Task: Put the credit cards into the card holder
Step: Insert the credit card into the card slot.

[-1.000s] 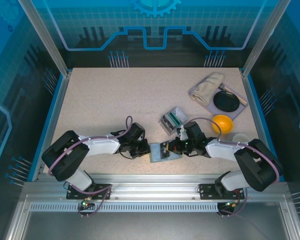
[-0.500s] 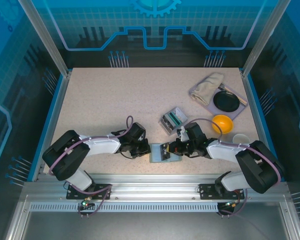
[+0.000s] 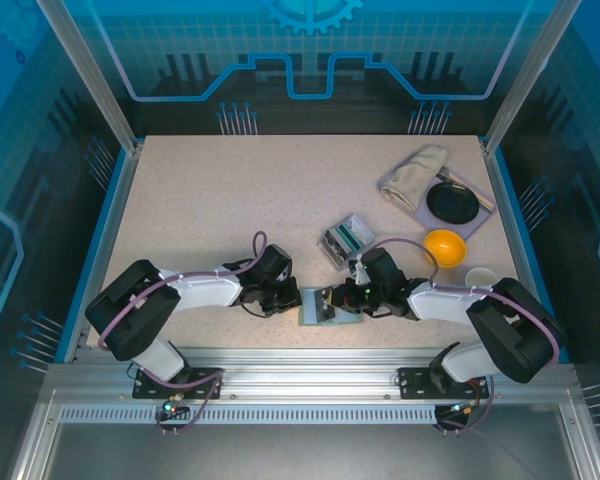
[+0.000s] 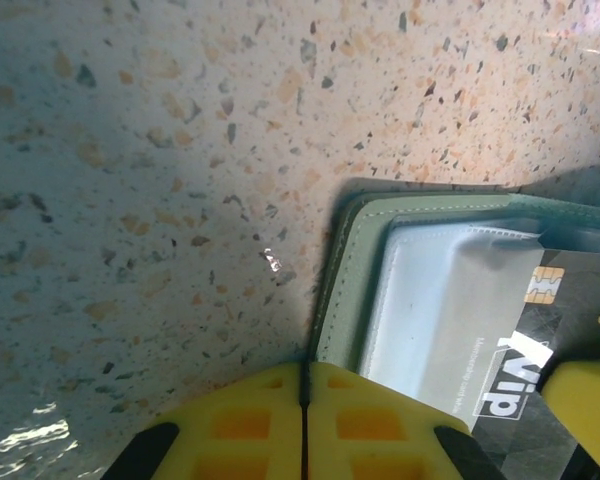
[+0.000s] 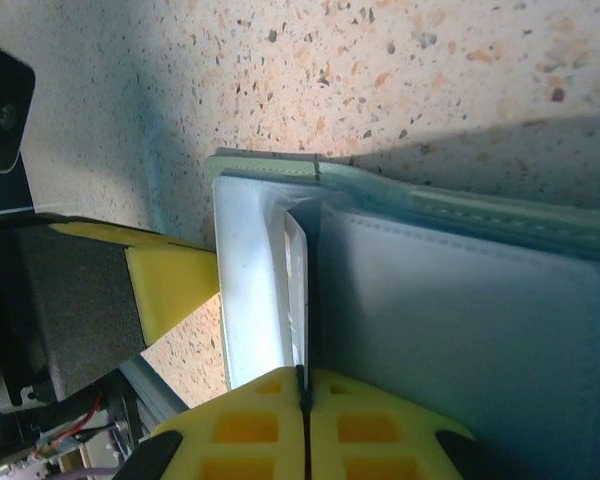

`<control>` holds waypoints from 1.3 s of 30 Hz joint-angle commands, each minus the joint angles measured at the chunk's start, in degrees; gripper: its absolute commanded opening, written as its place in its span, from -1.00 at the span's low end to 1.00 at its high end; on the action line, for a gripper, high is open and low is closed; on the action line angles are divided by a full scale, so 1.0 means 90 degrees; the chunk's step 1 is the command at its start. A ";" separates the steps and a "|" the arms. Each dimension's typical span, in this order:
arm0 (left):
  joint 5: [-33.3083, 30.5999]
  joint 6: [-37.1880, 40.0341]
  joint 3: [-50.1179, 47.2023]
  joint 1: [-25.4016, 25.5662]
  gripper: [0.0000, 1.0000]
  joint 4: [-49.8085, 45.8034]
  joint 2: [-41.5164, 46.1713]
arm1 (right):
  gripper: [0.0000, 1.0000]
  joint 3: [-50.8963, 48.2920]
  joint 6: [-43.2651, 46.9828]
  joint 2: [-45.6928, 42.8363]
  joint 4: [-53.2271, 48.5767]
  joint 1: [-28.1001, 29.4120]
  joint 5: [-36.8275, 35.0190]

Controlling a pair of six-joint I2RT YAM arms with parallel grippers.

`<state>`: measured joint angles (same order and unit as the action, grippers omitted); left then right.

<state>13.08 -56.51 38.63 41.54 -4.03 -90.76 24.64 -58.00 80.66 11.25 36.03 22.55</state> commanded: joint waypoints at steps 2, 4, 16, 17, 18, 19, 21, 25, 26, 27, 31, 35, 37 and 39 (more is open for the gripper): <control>-0.0105 -0.0159 0.0007 0.0106 -0.86 0.0184 -0.0121 | -0.83 0.0062 -0.0403 0.0194 0.0064 0.0331 -0.0422; -0.0099 -0.0175 -0.0004 0.0114 -0.86 0.0201 -0.0125 | -0.83 0.0101 -0.0483 0.0277 0.0088 0.0381 -0.0412; -0.0106 -0.0182 -0.0007 0.0120 -0.86 0.0217 -0.0130 | -0.51 0.0559 0.0595 -0.0391 -0.1839 0.0225 -0.0644; -0.0097 -0.0176 0.0000 0.0114 -0.86 0.0224 -0.0147 | -0.53 0.0544 0.0600 -0.0381 -0.1768 0.0223 -0.0569; -0.0079 -0.0182 0.0004 0.0121 -0.86 0.0252 -0.0167 | -0.56 0.0543 0.0584 -0.0347 -0.1690 0.0215 -0.0491; -0.0065 -0.0181 0.0014 0.0119 -0.86 0.0270 -0.0178 | -0.59 0.0562 0.0563 -0.0283 -0.1647 0.0215 -0.0439; -0.0034 -0.0186 0.0041 0.0121 -0.86 0.0301 -0.0207 | -0.65 0.0608 0.0549 -0.0154 -0.1559 0.0214 -0.0346; -0.0023 -0.0178 0.0052 0.0126 -0.86 0.0298 -0.0208 | -0.79 0.0716 0.0502 0.0096 -0.1312 0.0244 -0.0143; -0.0020 -0.0181 0.0051 0.0121 -0.86 0.0300 -0.0199 | -0.79 0.0740 0.0470 0.0137 -0.1245 0.0262 -0.0095; -0.0036 -0.0191 0.0044 0.0122 -0.86 0.0298 -0.0199 | -0.79 0.0775 0.0421 0.0207 -0.1197 0.0288 -0.0056; -0.0084 -0.0274 0.0000 0.0142 -0.86 0.0328 -0.0169 | -0.78 0.0826 0.0137 0.0446 -0.0905 0.0402 -0.0046; -0.0116 -0.0379 -0.0046 0.0177 -0.86 0.0371 -0.0169 | -0.76 0.0812 -0.0191 0.0626 -0.0660 0.0466 -0.0093; -0.0135 -0.0419 -0.0060 0.0188 -0.86 0.0387 -0.0169 | -0.76 0.0784 -0.0331 0.0666 -0.0502 0.0507 -0.0097; -0.0153 -0.0420 -0.0071 0.0197 -0.86 0.0378 -0.0194 | -0.76 0.0822 -0.0320 0.0686 -0.0499 0.0535 -0.0076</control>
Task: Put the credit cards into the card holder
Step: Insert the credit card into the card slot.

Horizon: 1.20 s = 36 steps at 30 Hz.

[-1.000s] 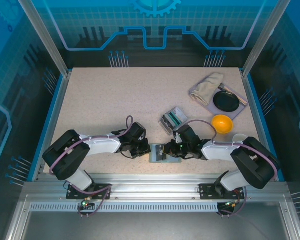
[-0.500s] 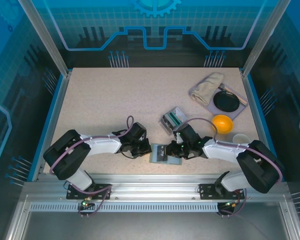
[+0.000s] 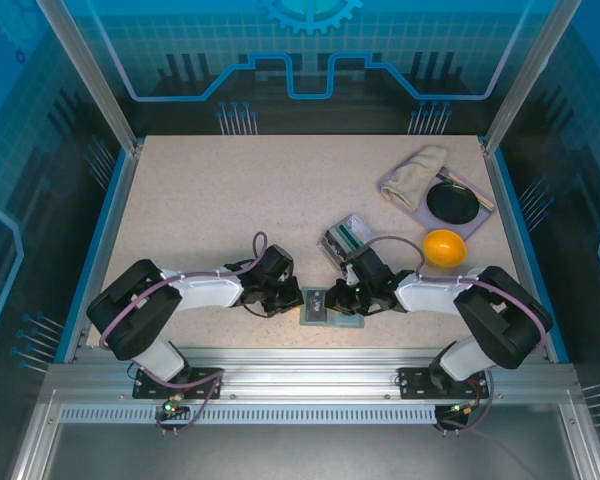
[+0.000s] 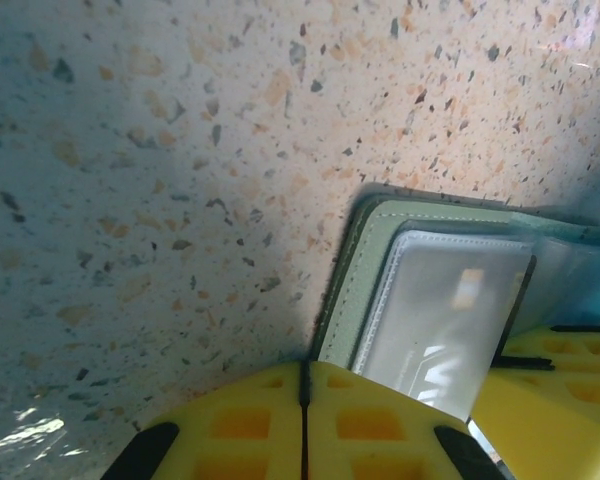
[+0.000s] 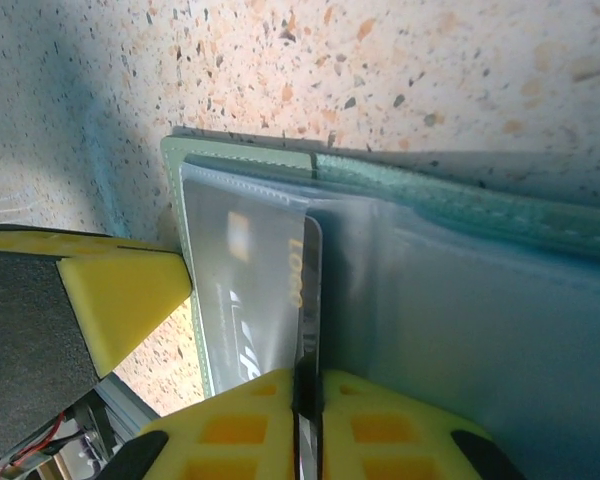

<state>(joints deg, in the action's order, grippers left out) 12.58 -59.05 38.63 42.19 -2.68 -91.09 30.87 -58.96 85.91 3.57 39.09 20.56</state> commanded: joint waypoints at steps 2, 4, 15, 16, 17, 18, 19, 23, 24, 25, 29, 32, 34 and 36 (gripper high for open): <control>-0.0142 -0.0148 -0.0069 0.0121 -0.86 0.0171 -0.0144 | -0.74 0.0210 -0.0078 0.0037 0.0080 0.0188 0.0066; -0.0216 -0.0139 -0.0064 0.0117 -0.86 0.0058 -0.0107 | -0.66 0.0234 0.0125 -0.0179 -0.0293 0.0170 -0.0135; -0.0450 -0.0129 -0.0123 0.0125 -0.90 -0.0206 -0.0054 | -0.48 0.0219 0.1388 -0.0718 -0.2520 -0.0132 -0.1183; -0.0451 -0.0129 -0.0136 0.0122 -0.90 -0.0187 -0.0065 | -0.48 0.0222 0.1461 -0.0684 -0.2600 -0.0158 -0.1250; -0.0441 -0.0132 -0.0143 0.0124 -0.91 -0.0184 -0.0072 | -0.48 0.0245 0.1536 -0.0645 -0.2755 -0.0191 -0.1393; -0.0450 -0.0129 -0.0152 0.0126 -0.91 -0.0182 -0.0066 | -0.49 0.0314 0.1628 -0.0630 -0.2974 -0.0221 -0.1569; -0.0462 -0.0135 -0.0161 0.0125 -0.91 -0.0194 -0.0058 | -0.50 0.0357 0.1709 -0.0629 -0.3147 -0.0229 -0.1722; -0.0470 -0.0126 -0.0171 0.0117 -0.93 -0.0203 -0.0102 | -0.49 0.0543 0.1978 -0.0848 -0.3584 -0.0247 -0.2119; -0.0470 -0.0121 -0.0177 0.0118 -0.93 -0.0203 -0.0127 | -0.49 0.0589 0.2009 -0.0890 -0.3675 -0.0242 -0.2170; -0.0470 -0.0126 -0.0162 0.0121 -0.94 -0.0208 -0.0140 | -0.48 0.0615 0.2030 -0.0908 -0.3714 -0.0243 -0.2204; -0.0454 -0.0187 -0.0197 0.0128 -0.91 -0.0095 0.0029 | -0.50 0.0690 0.2095 -0.0869 -0.3545 -0.0244 -0.1952; -0.0670 -0.0088 -0.0048 0.0174 -0.84 -0.0432 0.0583 | -0.59 0.0755 0.2213 -0.0832 -0.3300 -0.0251 -0.1526; -0.0775 0.0077 0.0204 0.0238 -0.76 -0.0694 0.0950 | -0.59 0.0855 0.2196 -0.1004 -0.3313 -0.0243 -0.1511; -0.0804 0.0287 0.0522 0.0372 -0.66 -0.0779 0.1184 | -0.59 0.0968 0.2222 -0.1156 -0.3480 -0.0252 -0.1720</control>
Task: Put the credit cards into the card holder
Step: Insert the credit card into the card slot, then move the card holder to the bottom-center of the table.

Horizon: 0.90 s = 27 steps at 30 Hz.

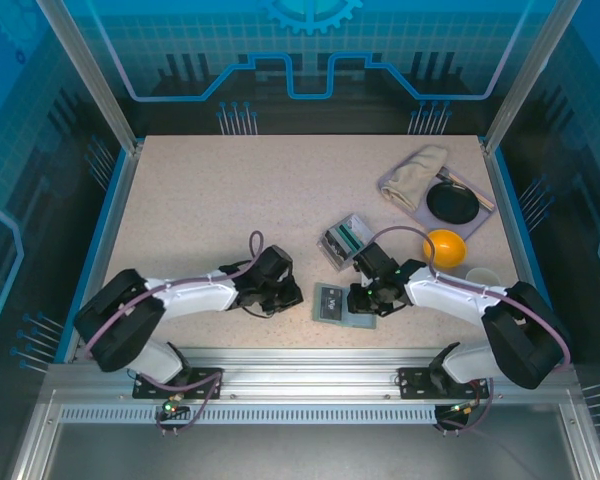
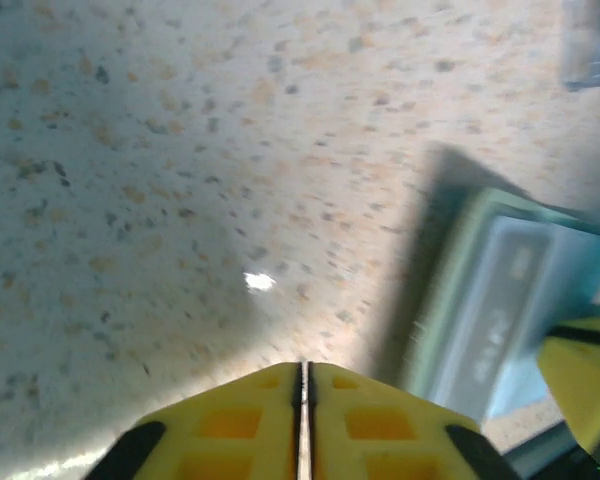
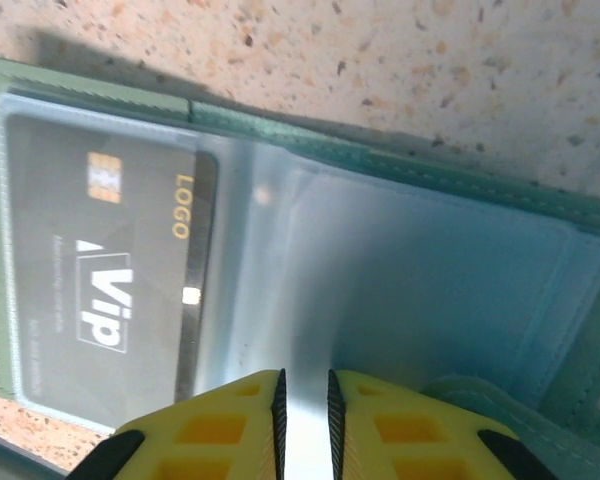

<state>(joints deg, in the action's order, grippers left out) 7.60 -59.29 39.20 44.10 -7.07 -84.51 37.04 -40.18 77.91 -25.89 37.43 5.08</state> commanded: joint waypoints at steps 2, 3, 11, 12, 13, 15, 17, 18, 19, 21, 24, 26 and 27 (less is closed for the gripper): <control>-0.0115 0.0497 0.0798 0.0278 -0.64 -0.0277 0.0395 | -0.62 0.0338 0.0201 -0.0285 -0.0311 -0.0100 -0.0076; 0.0001 0.0578 0.0988 0.0340 -0.64 -0.0284 0.0260 | -0.63 0.0346 0.0207 -0.0258 -0.0300 -0.0124 -0.0052; 0.0887 0.0576 0.1818 0.0550 -0.68 0.0239 -0.1412 | -0.76 0.0106 0.0071 0.0058 0.0130 -0.0184 0.0352; 0.0943 0.0538 0.1911 0.0571 -0.69 0.0248 -0.1601 | -0.76 0.0078 0.0061 0.0119 0.0158 -0.0185 0.0405; 0.0968 0.0521 0.1995 0.0577 -0.70 0.0213 -0.1781 | -0.76 0.0049 0.0061 0.0150 0.0193 -0.0187 0.0420; 0.1037 0.0466 0.2113 0.0597 -0.75 0.0249 -0.2123 | -0.76 0.0005 0.0061 0.0226 0.0235 -0.0194 0.0477; 0.0943 0.0393 0.2131 0.0617 -0.77 0.0131 -0.2278 | -0.75 -0.0017 0.0089 0.0283 0.0230 -0.0199 0.0471; 0.0872 0.0370 0.2096 0.0632 -0.78 0.0062 -0.2337 | -0.75 -0.0033 0.0113 0.0321 0.0216 -0.0197 0.0469; 0.0813 0.0336 0.2056 0.0628 -0.79 -0.0015 -0.2376 | -0.74 -0.0033 0.0145 0.0359 0.0180 -0.0195 0.0447; 0.0618 0.0271 0.1981 0.0628 -0.82 -0.0267 -0.2458 | -0.75 0.0008 0.0197 0.0496 -0.0067 -0.0198 0.0220; 0.0435 0.0138 0.1706 0.0628 -0.84 -0.0335 -0.2415 | -0.76 0.0068 0.0197 0.0536 -0.0542 -0.0203 -0.0246; 0.0360 0.0107 0.1536 0.0631 -0.84 -0.0333 -0.2378 | -0.76 0.0038 0.0158 0.0436 -0.0727 -0.0202 -0.0478; 0.0339 0.0091 0.1460 0.0629 -0.85 -0.0337 -0.2368 | -0.77 0.0021 0.0149 0.0391 -0.0795 -0.0204 -0.0571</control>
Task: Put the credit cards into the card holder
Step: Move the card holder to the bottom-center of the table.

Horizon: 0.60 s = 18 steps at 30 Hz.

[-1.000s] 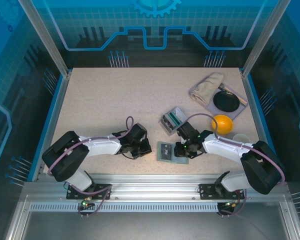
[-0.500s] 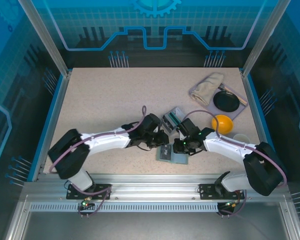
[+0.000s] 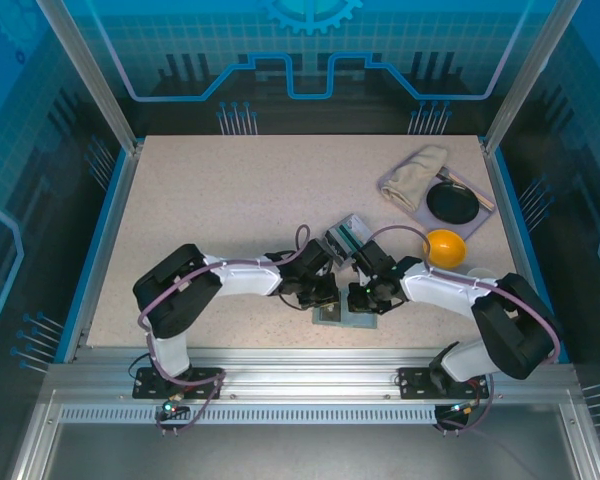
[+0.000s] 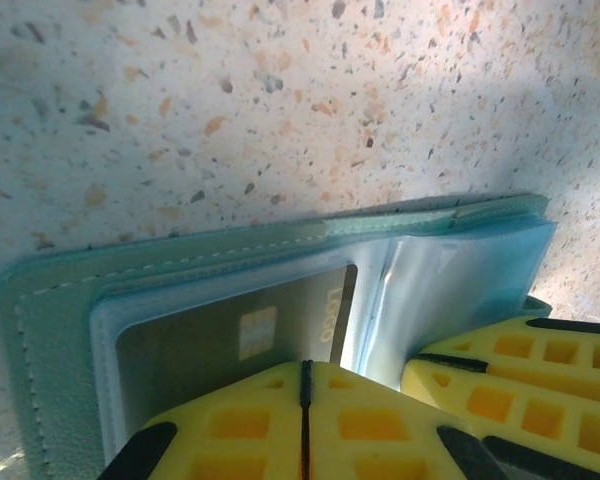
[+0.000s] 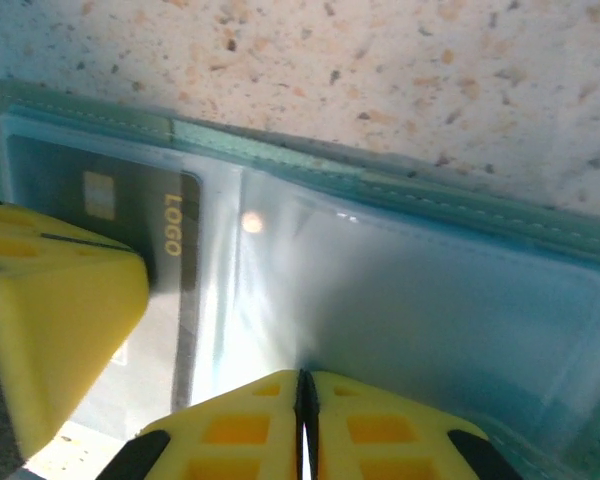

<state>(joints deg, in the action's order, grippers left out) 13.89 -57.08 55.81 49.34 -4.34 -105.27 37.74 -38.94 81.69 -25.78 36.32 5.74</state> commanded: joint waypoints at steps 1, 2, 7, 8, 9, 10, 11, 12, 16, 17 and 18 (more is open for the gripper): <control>-0.0364 -0.0176 -0.0449 0.0045 -0.84 -0.0608 -0.0065 | -0.77 -0.0049 0.0000 -0.0066 -0.0867 -0.0079 -0.0706; -0.0345 -0.0200 -0.0517 0.0045 -0.84 -0.0542 -0.0064 | -0.76 -0.0049 0.0000 -0.0108 -0.0909 -0.0080 -0.0767; -0.0258 -0.0158 -0.0540 0.0045 -0.85 -0.0455 -0.0113 | -0.72 0.0051 0.0108 -0.0139 -0.0879 -0.0091 -0.0703; -0.0272 -0.0126 -0.0504 0.0045 -0.85 -0.0514 -0.0100 | -0.70 0.0080 0.0161 -0.0132 -0.0834 -0.0091 -0.0638; -0.0314 -0.0114 -0.0487 0.0045 -0.85 -0.0569 -0.0078 | -0.67 0.0141 0.0243 -0.0130 -0.0788 -0.0083 -0.0556; -0.0342 -0.0120 -0.0507 0.0047 -0.85 -0.0582 -0.0032 | -0.64 0.0203 0.0303 -0.0141 -0.0745 -0.0081 -0.0436; -0.0369 -0.0127 -0.0536 0.0045 -0.85 -0.0596 0.0006 | -0.61 0.0259 0.0341 -0.0153 -0.0720 -0.0080 -0.0308; -0.0421 -0.0157 -0.0570 0.0046 -0.85 -0.0620 0.0076 | -0.56 0.0340 0.0433 -0.0192 -0.0662 -0.0080 -0.0115; -0.0681 -0.0282 -0.0767 0.0045 -0.85 -0.0737 0.0433 | -0.39 0.0627 0.0556 -0.0482 -0.0481 -0.0080 0.0308; -0.0796 -0.0326 -0.0813 0.0045 -0.85 -0.0841 0.0567 | -0.34 0.0732 0.0567 -0.0546 -0.0485 -0.0088 0.0295; -0.0927 -0.0383 -0.0876 0.0045 -0.85 -0.0926 0.0682 | -0.31 0.0846 0.0599 -0.0597 -0.0522 -0.0107 0.0273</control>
<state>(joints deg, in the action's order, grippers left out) 11.03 -58.85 50.89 49.43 -3.36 -100.97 42.06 -35.24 78.74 -29.71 36.32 6.17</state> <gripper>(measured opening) 0.078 0.332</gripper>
